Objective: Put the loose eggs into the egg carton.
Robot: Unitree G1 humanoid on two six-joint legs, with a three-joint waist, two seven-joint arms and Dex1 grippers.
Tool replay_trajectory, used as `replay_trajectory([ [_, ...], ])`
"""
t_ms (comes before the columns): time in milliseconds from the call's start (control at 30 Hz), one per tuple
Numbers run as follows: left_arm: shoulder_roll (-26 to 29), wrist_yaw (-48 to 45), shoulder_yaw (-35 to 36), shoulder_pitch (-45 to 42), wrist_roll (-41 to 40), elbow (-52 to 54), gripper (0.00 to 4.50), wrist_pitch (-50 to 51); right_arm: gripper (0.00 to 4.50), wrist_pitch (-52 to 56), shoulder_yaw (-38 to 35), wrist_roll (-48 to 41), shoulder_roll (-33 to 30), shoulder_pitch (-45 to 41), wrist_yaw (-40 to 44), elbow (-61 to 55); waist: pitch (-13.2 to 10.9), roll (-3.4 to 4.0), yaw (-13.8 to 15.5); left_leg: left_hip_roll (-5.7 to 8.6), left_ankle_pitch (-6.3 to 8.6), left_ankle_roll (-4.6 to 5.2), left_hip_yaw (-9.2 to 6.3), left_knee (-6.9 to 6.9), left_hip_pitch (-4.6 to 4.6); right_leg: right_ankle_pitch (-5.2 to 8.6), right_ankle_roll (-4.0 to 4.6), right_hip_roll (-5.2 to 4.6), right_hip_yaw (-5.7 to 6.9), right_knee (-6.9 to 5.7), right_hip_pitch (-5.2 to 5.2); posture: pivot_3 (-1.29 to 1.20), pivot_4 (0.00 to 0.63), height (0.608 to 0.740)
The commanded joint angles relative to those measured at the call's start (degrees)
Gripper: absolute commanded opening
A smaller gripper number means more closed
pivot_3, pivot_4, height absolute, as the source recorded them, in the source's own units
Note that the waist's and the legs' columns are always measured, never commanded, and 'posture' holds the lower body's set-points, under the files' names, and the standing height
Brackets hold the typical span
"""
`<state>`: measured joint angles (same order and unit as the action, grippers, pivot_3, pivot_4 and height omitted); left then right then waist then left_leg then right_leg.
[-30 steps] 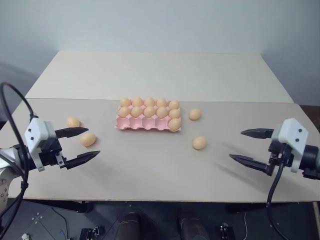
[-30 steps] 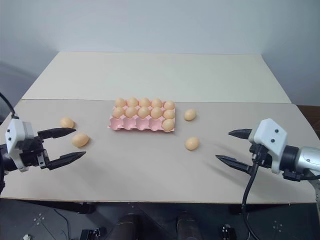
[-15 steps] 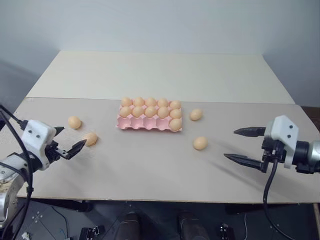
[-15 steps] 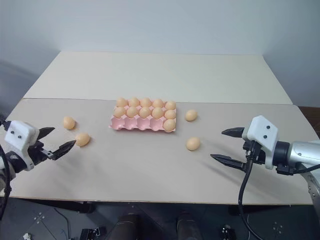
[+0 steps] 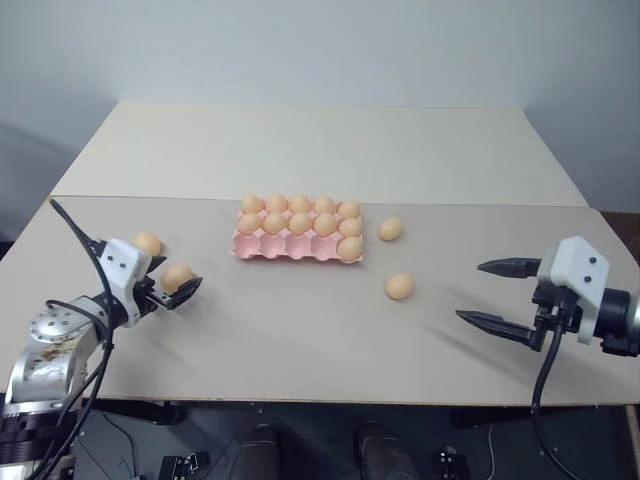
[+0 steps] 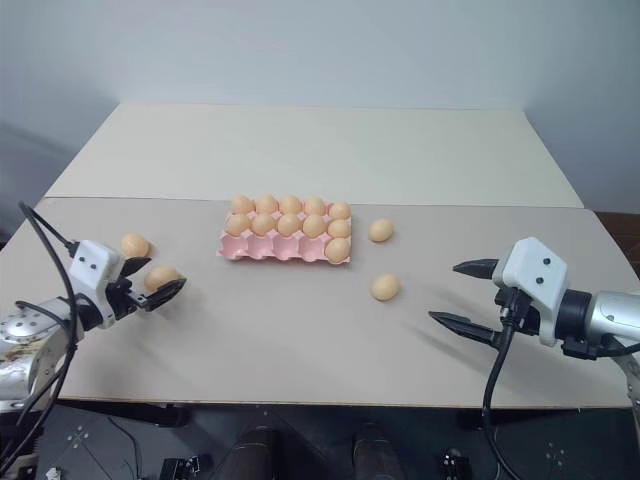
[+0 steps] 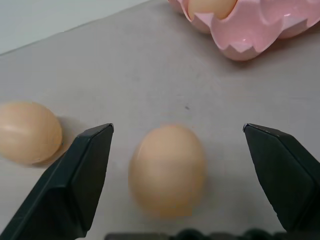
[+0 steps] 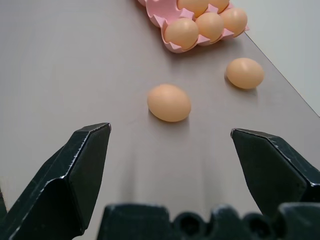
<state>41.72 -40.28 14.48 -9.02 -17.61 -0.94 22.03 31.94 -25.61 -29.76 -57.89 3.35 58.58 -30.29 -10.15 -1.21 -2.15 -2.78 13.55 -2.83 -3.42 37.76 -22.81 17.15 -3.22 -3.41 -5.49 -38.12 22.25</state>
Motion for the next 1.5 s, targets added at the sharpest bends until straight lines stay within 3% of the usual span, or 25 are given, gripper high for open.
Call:
replay_trajectory([
  [33, -0.33, 1.26, -0.32, -1.99, 1.67, -1.92, 4.50, -1.89, 4.48, 0.54, -3.66, -0.45, -0.86, 0.75, -0.38, -2.00, 0.00, -0.01, -0.01, 0.00, 0.00, 0.00, 0.00, 0.00, 0.00, 0.00, 0.00, 0.00, 0.00, 0.00, 0.00, 0.00, 0.150, 0.740],
  [167, 0.05, -0.56, -1.03, -2.40, 1.45, -3.51, 4.50, -1.41, 4.48, 0.72, -4.23, -0.23, -0.92, 1.37, -0.62, -2.11, 0.01, -0.01, -0.11, 0.00, 0.00, 0.00, 0.00, 0.00, 0.01, 0.00, 0.00, 0.00, 0.00, -0.01, 0.00, 0.00, 0.150, 0.740],
  [267, 0.09, -1.70, -0.83, -2.54, 0.58, -3.71, 3.93, -0.09, 4.50, 0.80, -4.29, -0.23, -0.86, 1.42, -0.78, -2.10, 0.01, -0.01, -0.09, 0.00, 0.00, 0.00, 0.00, 0.00, 0.01, 0.00, 0.00, 0.00, 0.00, -0.01, 0.00, 0.00, 0.150, 0.740],
  [433, -0.01, -0.77, -1.51, -3.47, 2.36, -5.39, 2.34, -0.10, 4.50, 0.54, -3.29, 0.09, -0.71, 0.79, -1.45, -1.65, 0.01, -0.01, -0.06, 0.00, 0.00, 0.00, 0.00, 0.00, 0.01, 0.00, 0.00, 0.00, 0.00, -0.01, -0.01, 0.00, 0.150, 0.740],
  [633, 0.01, -0.90, -0.65, -3.32, 1.72, -4.56, 2.34, -0.19, 4.50, 0.30, -2.89, 0.10, -0.57, 0.69, -1.80, -1.46, 0.01, -0.01, -0.06, 0.00, 0.00, 0.00, 0.00, 0.00, 0.01, 0.00, 0.00, 0.00, 0.00, -0.01, -0.01, 0.00, 0.150, 0.740],
  [867, -4.33, -5.80, 2.01, -5.57, -6.78, 0.57, 2.34, -4.69, 4.50, 0.13, -2.90, 0.50, -0.04, 1.02, -2.57, -1.64, 0.01, -0.01, 0.23, 0.00, 0.00, 0.00, 0.00, 0.01, 0.00, 0.00, 0.00, -0.01, 0.00, -0.02, -0.01, 0.00, 0.150, 0.740],
  [1200, -10.88, -7.13, -7.20, -20.44, -0.37, -15.30, 2.34, -12.25, 4.50, 0.85, -5.62, 0.33, 1.02, 3.12, -4.90, -4.07, 0.03, -0.04, 1.29, 0.06, 0.00, 0.00, 0.00, 0.09, -0.01, -0.03, -0.05, -0.02, -0.01, 0.01, -0.04, 0.00, 0.150, 0.740],
  [1500, -10.29, -8.73, -8.39, -23.56, 1.04, -20.12, 2.34, -12.80, 4.50, 1.43, -8.36, 0.22, 2.42, 7.13, -6.45, -6.84, 0.03, -0.04, 1.01, 0.06, -0.01, 0.00, -0.02, 0.09, -0.01, -0.03, -0.05, 0.00, -0.01, -0.01, -0.03, 0.00, 0.150, 0.740],
])
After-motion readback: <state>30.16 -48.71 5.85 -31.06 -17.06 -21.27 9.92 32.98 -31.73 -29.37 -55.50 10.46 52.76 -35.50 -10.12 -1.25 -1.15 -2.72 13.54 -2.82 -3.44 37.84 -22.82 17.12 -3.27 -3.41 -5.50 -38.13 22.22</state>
